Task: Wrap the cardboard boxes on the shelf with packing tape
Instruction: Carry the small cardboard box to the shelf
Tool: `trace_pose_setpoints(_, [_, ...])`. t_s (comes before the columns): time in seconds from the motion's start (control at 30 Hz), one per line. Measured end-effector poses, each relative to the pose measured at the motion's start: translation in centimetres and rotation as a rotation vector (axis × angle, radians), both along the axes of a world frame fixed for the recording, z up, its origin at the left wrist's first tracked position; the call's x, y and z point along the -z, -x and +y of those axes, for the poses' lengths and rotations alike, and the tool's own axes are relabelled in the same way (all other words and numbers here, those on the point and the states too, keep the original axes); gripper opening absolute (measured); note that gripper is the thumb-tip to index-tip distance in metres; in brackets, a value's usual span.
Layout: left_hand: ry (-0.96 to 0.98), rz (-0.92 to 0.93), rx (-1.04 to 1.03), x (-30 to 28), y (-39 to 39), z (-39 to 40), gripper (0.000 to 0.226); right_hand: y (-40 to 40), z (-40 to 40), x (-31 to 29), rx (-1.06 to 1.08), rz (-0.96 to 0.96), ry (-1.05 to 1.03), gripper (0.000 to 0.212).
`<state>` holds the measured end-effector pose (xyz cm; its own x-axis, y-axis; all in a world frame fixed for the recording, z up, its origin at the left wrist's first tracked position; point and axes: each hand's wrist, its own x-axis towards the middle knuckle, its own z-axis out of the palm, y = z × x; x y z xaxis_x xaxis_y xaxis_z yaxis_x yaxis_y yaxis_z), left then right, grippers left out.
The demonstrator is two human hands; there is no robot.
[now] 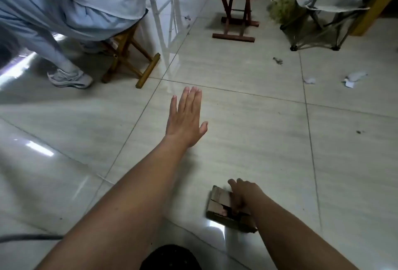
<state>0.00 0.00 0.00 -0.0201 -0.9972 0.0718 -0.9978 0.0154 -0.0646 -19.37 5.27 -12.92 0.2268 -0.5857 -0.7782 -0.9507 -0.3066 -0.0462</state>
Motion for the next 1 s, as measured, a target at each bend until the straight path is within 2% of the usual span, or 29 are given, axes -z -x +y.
trace_pose_setpoints(0.07, [-0.034,0.026,-0.002,0.3,0.2,-0.1,0.087,0.1,0.1,0.5,-0.026,-0.041,0.099,0.058])
trace_pose_setpoints(0.1, [-0.045,0.031,0.009,0.7,0.2,-0.2,0.087,0.3,0.1,0.8,-0.02,-0.043,0.118,0.051])
trace_pose_setpoints(0.17, [-0.061,0.038,0.037,1.5,0.4,-0.4,0.086,0.7,-0.3,1.2,0.009,-0.049,0.124,0.05])
trace_pose_setpoints(0.33, [-0.141,0.076,0.016,2.4,1.1,-0.6,0.084,1.0,0.0,2.5,0.038,0.012,-0.021,0.07])
trace_pose_setpoints(0.4, [-0.165,0.087,0.021,2.8,1.6,-0.6,0.083,1.0,0.2,3.0,0.001,0.05,0.012,0.061])
trace_pose_setpoints(0.53, [-0.221,0.027,0.055,2.3,1.0,-1.0,0.083,0.4,-2.6,0.8,0.013,-0.027,0.116,0.042])
trace_pose_setpoints(0.67, [-0.47,0.01,0.027,-3.5,0.6,-1.7,0.078,0.0,-6.7,-9.0,0.029,-0.113,0.247,0.036])
trace_pose_setpoints(0.73, [-0.647,0.204,-0.017,-8.6,1.2,-2.4,0.079,0.4,-8.4,-16.4,0.014,-0.13,0.284,0.031])
trace_pose_setpoints(0.8, [-0.727,0.431,-0.034,-14.4,1.8,-3.0,0.087,0.8,-9.7,-24.5,-0.012,-0.143,0.312,0.028])
trace_pose_setpoints(0.9, [-0.716,0.506,0.0,-24.0,2.3,-3.4,0.083,1.5,-11.0,-36.3,0.013,-0.178,0.339,0.027])
trace_pose_setpoints(1.0, [-0.487,0.479,0.004,-33.4,2.4,-3.5,0.04,1.8,-11.2,-47.3,0.063,-0.235,0.333,0.03])
